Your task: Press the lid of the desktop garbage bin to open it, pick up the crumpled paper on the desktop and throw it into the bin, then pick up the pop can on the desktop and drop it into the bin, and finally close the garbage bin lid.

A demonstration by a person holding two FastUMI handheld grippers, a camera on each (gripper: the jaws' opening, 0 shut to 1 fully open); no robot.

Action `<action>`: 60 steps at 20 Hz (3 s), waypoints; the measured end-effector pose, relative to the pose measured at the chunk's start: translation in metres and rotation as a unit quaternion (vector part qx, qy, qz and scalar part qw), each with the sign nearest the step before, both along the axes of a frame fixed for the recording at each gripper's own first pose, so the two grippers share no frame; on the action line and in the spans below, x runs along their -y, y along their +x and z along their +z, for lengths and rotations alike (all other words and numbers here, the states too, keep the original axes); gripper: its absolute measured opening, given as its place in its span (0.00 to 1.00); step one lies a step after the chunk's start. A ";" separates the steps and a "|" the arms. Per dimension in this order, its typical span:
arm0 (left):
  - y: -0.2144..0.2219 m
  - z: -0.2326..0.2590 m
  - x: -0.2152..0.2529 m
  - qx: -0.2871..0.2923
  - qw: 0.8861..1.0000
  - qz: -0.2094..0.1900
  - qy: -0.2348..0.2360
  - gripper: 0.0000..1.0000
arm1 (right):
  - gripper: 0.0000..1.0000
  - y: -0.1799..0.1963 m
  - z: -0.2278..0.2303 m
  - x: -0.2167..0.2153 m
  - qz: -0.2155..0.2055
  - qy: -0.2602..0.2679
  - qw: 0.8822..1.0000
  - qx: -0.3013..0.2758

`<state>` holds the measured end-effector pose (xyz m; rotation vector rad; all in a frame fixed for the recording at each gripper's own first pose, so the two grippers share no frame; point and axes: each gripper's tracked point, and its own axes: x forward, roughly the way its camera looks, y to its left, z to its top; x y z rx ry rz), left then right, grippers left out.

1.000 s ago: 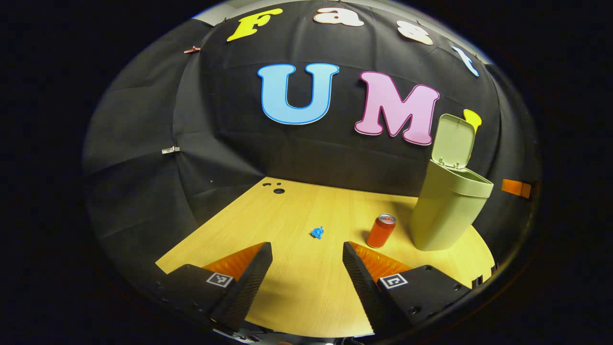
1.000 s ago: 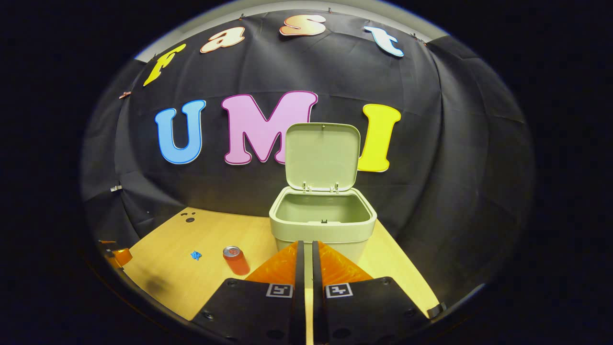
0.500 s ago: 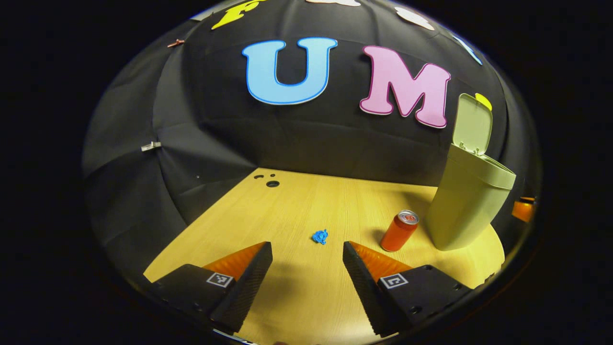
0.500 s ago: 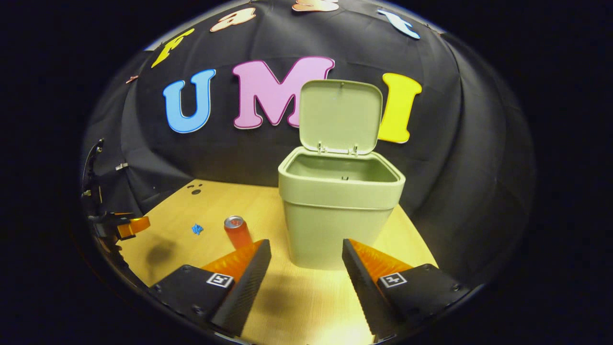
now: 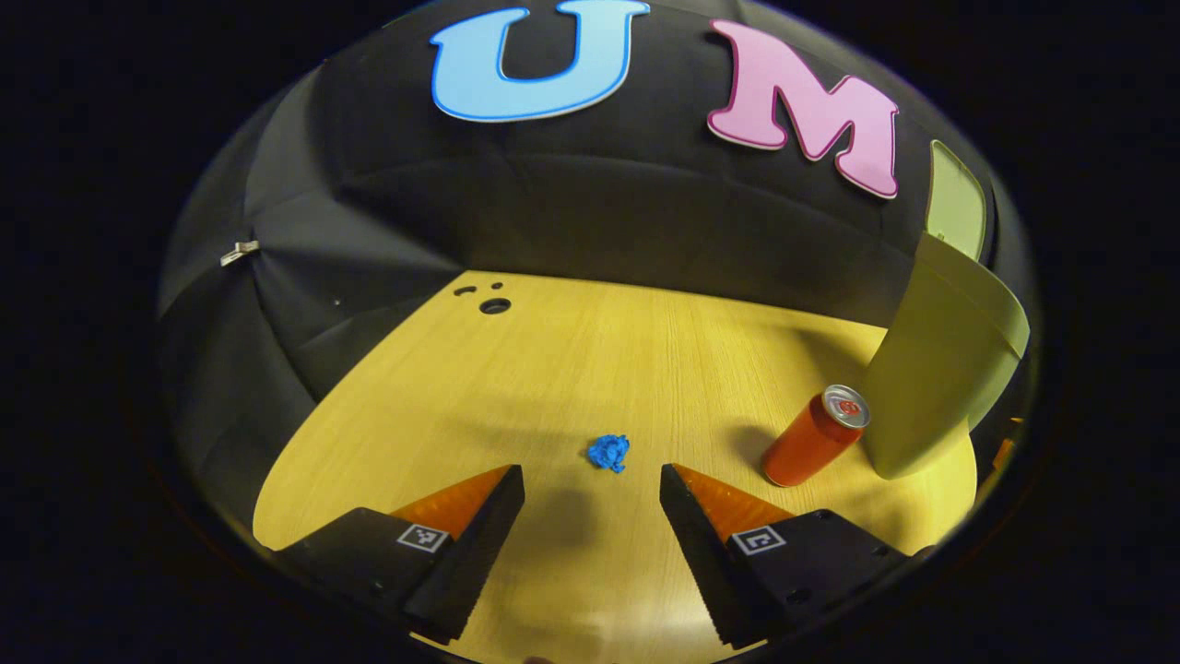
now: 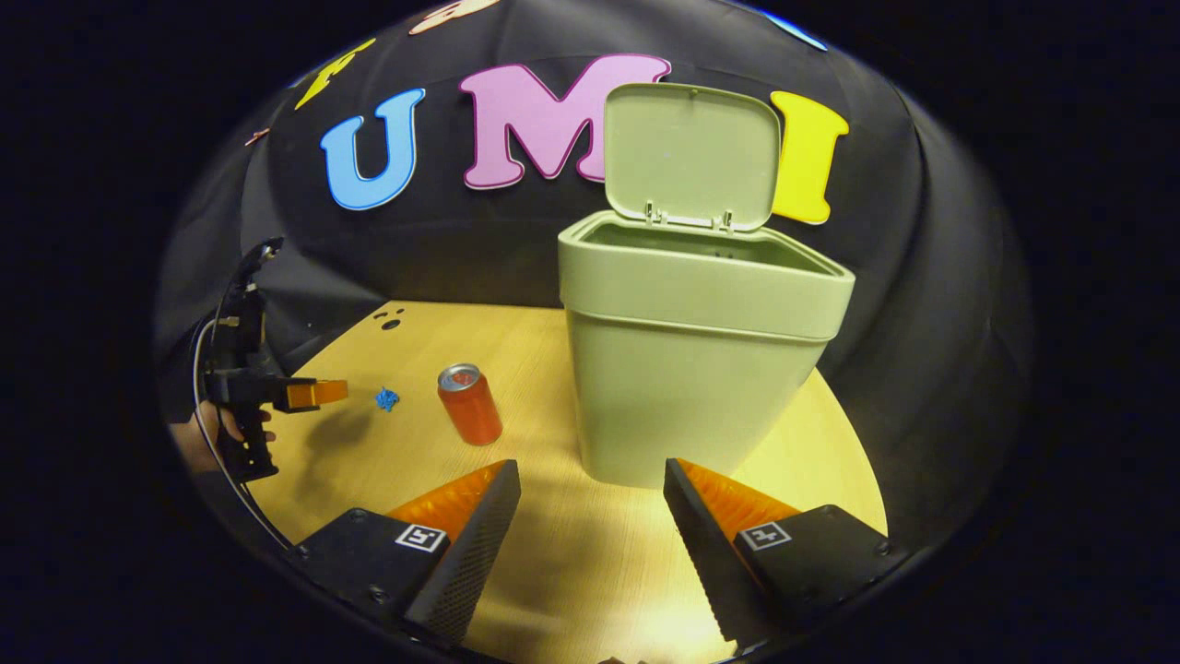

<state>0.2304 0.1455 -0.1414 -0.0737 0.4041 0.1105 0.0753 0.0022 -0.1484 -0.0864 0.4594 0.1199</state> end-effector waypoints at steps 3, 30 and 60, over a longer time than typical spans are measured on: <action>0.029 -0.016 0.005 -0.019 1.000 -0.009 0.006 0.96 | 0.99 0.004 -0.015 0.006 -0.004 0.004 1.000 -0.020; 0.093 -0.070 0.002 -0.076 0.997 -0.008 0.016 0.42 | 0.98 0.020 -0.056 0.020 0.027 0.013 0.996 -0.085; 0.002 0.229 0.295 0.166 0.942 -0.290 -0.020 0.32 | 0.99 -0.022 -0.027 0.042 0.000 0.051 0.998 -0.041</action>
